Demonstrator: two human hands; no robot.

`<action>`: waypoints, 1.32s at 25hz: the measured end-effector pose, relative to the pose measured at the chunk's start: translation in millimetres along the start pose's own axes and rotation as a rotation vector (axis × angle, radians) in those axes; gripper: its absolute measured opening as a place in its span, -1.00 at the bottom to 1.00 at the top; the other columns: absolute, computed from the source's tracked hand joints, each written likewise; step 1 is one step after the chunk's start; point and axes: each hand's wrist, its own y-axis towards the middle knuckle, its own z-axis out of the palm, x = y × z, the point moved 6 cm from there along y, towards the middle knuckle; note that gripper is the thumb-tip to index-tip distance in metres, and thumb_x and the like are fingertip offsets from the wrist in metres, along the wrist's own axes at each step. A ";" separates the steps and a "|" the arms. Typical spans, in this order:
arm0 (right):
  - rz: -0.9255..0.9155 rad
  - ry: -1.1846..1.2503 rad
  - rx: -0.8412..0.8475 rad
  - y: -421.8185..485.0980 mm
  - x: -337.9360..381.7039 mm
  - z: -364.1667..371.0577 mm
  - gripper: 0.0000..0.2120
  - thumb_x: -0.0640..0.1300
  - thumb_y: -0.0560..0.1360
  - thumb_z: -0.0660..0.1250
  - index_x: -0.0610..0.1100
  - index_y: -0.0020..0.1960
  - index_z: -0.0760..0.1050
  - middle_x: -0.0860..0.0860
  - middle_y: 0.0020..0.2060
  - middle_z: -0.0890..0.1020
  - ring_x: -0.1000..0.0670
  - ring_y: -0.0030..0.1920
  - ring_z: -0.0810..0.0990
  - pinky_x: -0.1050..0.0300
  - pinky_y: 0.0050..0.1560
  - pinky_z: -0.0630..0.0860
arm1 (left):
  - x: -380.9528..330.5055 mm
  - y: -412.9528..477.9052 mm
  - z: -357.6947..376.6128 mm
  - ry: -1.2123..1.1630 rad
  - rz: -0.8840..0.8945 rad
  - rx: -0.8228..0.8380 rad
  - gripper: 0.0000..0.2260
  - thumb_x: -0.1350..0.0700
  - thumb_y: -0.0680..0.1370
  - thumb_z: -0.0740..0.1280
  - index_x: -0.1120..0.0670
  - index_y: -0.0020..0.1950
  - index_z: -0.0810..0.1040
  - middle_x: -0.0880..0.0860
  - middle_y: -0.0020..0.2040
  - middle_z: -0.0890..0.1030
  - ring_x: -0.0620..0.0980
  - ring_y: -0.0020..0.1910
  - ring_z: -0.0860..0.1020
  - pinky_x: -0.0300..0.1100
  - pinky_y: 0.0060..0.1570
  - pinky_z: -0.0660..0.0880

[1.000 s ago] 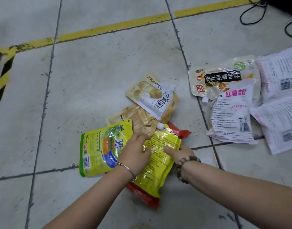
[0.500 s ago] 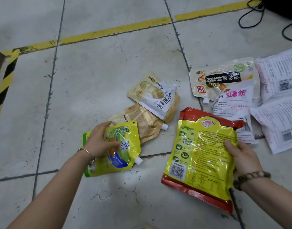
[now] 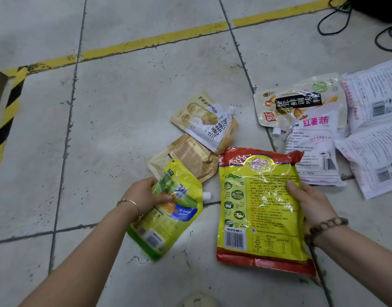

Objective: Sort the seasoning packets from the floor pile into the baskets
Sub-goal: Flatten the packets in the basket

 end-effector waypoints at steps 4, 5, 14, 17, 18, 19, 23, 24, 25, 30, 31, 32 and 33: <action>0.000 0.064 -0.016 0.6 11.6 -8.5 -0.90 -0.18 0.53 0.26 -0.12 -0.03 0.55 0.00 -0.31 0.69 0.02 -0.32 0.66 -0.01 -0.18 0.62 | -18.5 -20.2 -2.0 -0.432 0.068 -0.119 -0.81 0.06 0.38 0.50 -0.02 -0.21 0.49 -0.01 -0.22 0.60 -0.03 -0.20 0.56 -0.18 -0.21 0.45; 0.003 0.086 -0.021 0.1 15.6 -13.1 -0.90 -0.18 0.53 0.26 -0.12 -0.03 0.55 0.00 -0.32 0.69 0.02 -0.33 0.67 0.02 -0.25 0.63 | -23.9 -24.0 -5.2 -0.530 0.065 -0.154 -0.83 0.10 0.39 0.50 0.02 -0.16 0.52 0.03 -0.18 0.63 0.02 -0.17 0.59 -0.12 -0.14 0.49; -0.095 0.186 -0.184 -39.2 56.7 -84.8 -0.85 -0.12 0.55 0.24 -0.15 -0.07 0.56 -0.04 -0.29 0.70 -0.01 -0.30 0.68 -0.01 -0.32 0.63 | -124.4 -38.9 -20.4 -0.880 0.190 -0.169 -0.86 0.18 0.43 0.44 -0.01 -0.07 0.59 -0.09 -0.21 0.67 -0.16 -0.29 0.64 -0.31 -0.33 0.52; -0.158 0.218 -0.312 -59.4 63.6 -117.1 -0.85 -0.13 0.54 0.26 -0.16 -0.11 0.55 -0.02 -0.36 0.68 0.02 -0.37 0.66 0.01 -0.36 0.63 | -169.6 -45.2 -15.1 -0.809 0.302 -0.127 -0.90 0.16 0.43 0.45 -0.01 -0.10 0.61 -0.09 -0.20 0.67 -0.21 -0.30 0.62 -0.33 -0.29 0.51; -0.184 0.225 -0.348 -66.5 67.6 -127.2 -0.86 -0.12 0.53 0.27 -0.16 -0.12 0.55 -0.02 -0.36 0.68 0.02 -0.37 0.66 -0.01 -0.32 0.63 | -184.2 -48.6 -12.9 -0.791 0.340 -0.118 -0.90 0.15 0.43 0.45 0.01 -0.09 0.61 -0.12 -0.23 0.66 -0.26 -0.33 0.60 -0.39 -0.32 0.49; -0.214 0.226 -0.377 -73.3 72.6 -136.9 -0.86 -0.11 0.53 0.28 -0.16 -0.11 0.56 -0.02 -0.35 0.68 0.02 -0.36 0.66 -0.02 -0.28 0.63 | -198.0 -51.8 -9.9 -0.785 0.376 -0.114 -0.91 0.15 0.42 0.45 0.02 -0.10 0.60 -0.15 -0.26 0.64 -0.30 -0.36 0.58 -0.44 -0.36 0.46; -0.354 0.231 -0.517 -109.1 98.2 -182.5 -0.85 -0.11 0.51 0.31 -0.13 -0.15 0.61 -0.01 -0.32 0.70 0.01 -0.30 0.67 -0.03 -0.23 0.64 | -246.8 -70.4 -0.5 -0.829 0.442 -0.076 -0.86 0.13 0.44 0.44 0.06 -0.03 0.57 0.00 -0.15 0.65 -0.15 -0.24 0.61 -0.25 -0.20 0.53; -0.385 0.226 -0.553 -119.4 105.6 -193.6 -0.83 -0.10 0.51 0.32 -0.11 -0.19 0.63 -0.01 -0.32 0.69 0.00 -0.29 0.67 -0.02 -0.21 0.64 | -259.6 -76.1 -0.5 -0.824 0.462 -0.072 -0.87 0.11 0.44 0.44 0.04 -0.04 0.57 0.02 -0.13 0.65 -0.07 -0.19 0.62 -0.18 -0.14 0.53; -0.416 0.200 -0.598 -130.6 112.3 -205.3 -0.81 -0.07 0.50 0.33 -0.10 -0.23 0.62 -0.04 -0.33 0.68 -0.04 -0.27 0.65 -0.03 -0.18 0.62 | -273.3 -82.9 -0.8 -0.830 0.492 -0.062 -0.90 0.11 0.44 0.44 0.03 -0.08 0.57 -0.01 -0.17 0.65 -0.08 -0.19 0.62 -0.20 -0.15 0.53; -0.553 0.087 -0.828 -196.0 140.5 -255.1 -0.70 0.02 0.42 0.39 -0.20 -0.32 0.51 -0.20 -0.29 0.49 -0.10 -0.19 0.45 -0.19 -0.08 0.46 | -347.5 -135.3 2.3 -0.915 0.664 0.085 -0.93 0.16 0.45 0.42 0.01 -0.15 0.56 -0.21 -0.40 0.63 -0.32 -0.42 0.56 -0.39 -0.36 0.48; -0.565 0.083 -0.854 -207.8 145.7 -261.9 -0.71 0.03 0.40 0.39 -0.20 -0.30 0.54 -0.21 -0.33 0.50 -0.10 -0.22 0.47 -0.19 -0.09 0.47 | -362.6 -146.2 3.6 -0.940 0.683 0.126 -0.93 0.16 0.46 0.42 0.01 -0.14 0.57 -0.17 -0.34 0.65 -0.24 -0.36 0.59 -0.27 -0.28 0.53; -0.583 0.072 -0.882 -221.3 151.9 -269.0 -0.76 0.02 0.41 0.39 -0.13 -0.30 0.59 -0.18 -0.36 0.55 -0.11 -0.24 0.50 -0.21 -0.09 0.50 | -379.4 -157.7 4.8 -0.956 0.711 0.157 -0.94 0.16 0.46 0.41 0.02 -0.12 0.57 -0.12 -0.29 0.67 -0.16 -0.31 0.61 -0.19 -0.21 0.54; -0.595 0.055 -0.911 -233.8 157.0 -274.9 -0.81 0.00 0.42 0.39 -0.05 -0.32 0.62 -0.13 -0.37 0.59 -0.11 -0.25 0.54 -0.23 -0.08 0.53 | -394.0 -167.4 6.2 -0.959 0.744 0.180 -0.94 0.15 0.47 0.41 0.02 -0.10 0.57 -0.09 -0.23 0.66 -0.11 -0.27 0.61 -0.14 -0.18 0.53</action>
